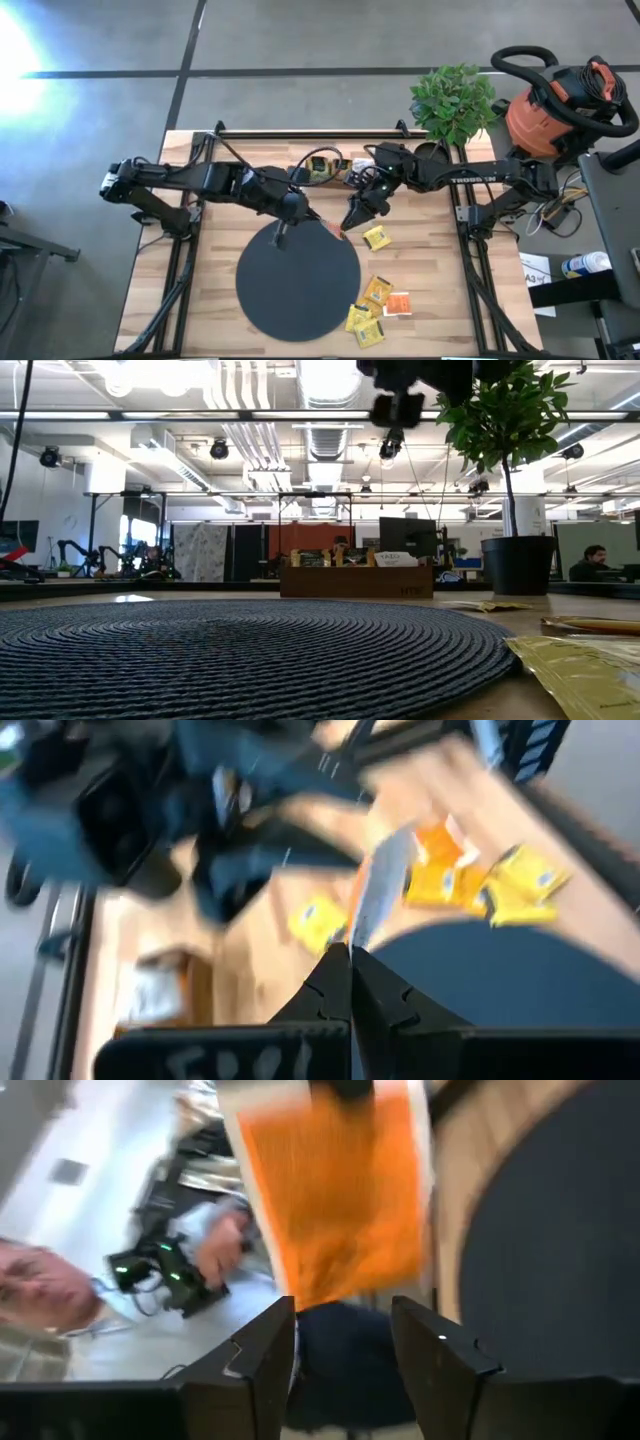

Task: Pick & Place Tea
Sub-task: Put the top white tea bag into the right section of the wooden organizer

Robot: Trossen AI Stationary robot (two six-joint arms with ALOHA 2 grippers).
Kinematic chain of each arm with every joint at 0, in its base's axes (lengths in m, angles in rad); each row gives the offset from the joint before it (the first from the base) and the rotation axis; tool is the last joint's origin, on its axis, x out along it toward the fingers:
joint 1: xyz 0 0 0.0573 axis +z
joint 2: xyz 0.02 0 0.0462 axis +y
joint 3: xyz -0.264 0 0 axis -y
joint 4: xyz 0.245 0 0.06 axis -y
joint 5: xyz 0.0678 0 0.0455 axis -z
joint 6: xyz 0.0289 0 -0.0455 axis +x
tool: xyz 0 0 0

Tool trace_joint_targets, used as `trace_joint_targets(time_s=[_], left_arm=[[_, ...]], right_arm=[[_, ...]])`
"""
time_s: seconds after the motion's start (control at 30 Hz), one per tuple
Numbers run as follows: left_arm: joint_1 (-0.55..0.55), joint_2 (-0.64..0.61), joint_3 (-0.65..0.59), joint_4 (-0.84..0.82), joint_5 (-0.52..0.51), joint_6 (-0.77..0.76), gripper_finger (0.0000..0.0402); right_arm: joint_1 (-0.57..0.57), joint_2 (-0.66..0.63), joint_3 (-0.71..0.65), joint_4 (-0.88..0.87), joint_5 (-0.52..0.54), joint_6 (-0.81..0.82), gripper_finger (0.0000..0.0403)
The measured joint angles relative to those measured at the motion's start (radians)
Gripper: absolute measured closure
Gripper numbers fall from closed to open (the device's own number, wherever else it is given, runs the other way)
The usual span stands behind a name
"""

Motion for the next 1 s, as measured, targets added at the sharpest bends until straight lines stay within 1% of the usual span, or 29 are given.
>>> trace_joint_targets(time_s=[0.07, 0.17, 0.23, 0.3, 0.37, 0.43, 0.5, 0.63, 0.77, 0.9, 1.0], left_arm=[[0.010, 0.000, -0.001, -0.046, -0.026, -0.010, 0.0401], [0.032, 0.000, -0.001, -0.084, -0.048, -0.044, 0.0401], [0.051, 0.000, -0.001, -0.075, -0.057, -0.061, 0.0401], [0.077, 0.000, -0.001, -0.058, -0.065, -0.073, 0.0401], [0.110, 0.004, -0.001, -0.020, -0.072, -0.081, 0.0401], [0.155, 0.017, -0.001, -0.002, -0.080, -0.077, 0.0401], [0.205, 0.038, -0.001, 0.001, -0.081, -0.071, 0.0401], [0.299, 0.116, -0.001, -0.006, -0.041, -0.066, 0.0401], [0.349, 0.225, 0.028, -0.006, 0.002, -0.022, 0.0401], [0.377, 0.358, 0.120, -0.023, 0.008, 0.035, 0.0401], [0.390, 0.463, 0.236, -0.062, 0.027, 0.059, 0.0401]], right_arm=[[-0.008, -0.018, -0.001, -0.137, 0.006, -0.054, 0.0243], [-0.012, -0.050, -0.003, -0.410, 0.096, -0.178, 0.0249], [-0.012, -0.067, -0.004, -0.603, 0.196, -0.251, 0.0253], [-0.007, -0.084, -0.004, -0.776, 0.316, -0.291, 0.0257], [0.010, -0.093, -0.004, -0.932, 0.436, -0.300, 0.0260], [0.038, -0.102, -0.004, -1.045, 0.534, -0.300, 0.0262], [0.082, -0.115, -0.005, -1.100, 0.608, -0.291, 0.0261], [0.213, -0.167, -0.005, -1.102, 0.723, -0.227, 0.0262], [0.330, -0.226, -0.005, -1.105, 0.827, -0.083, 0.0269], [0.402, -0.270, -0.006, -1.112, 0.936, 0.080, 0.0277], [0.438, -0.285, -0.006, -1.113, 1.000, 0.178, 0.0283]])
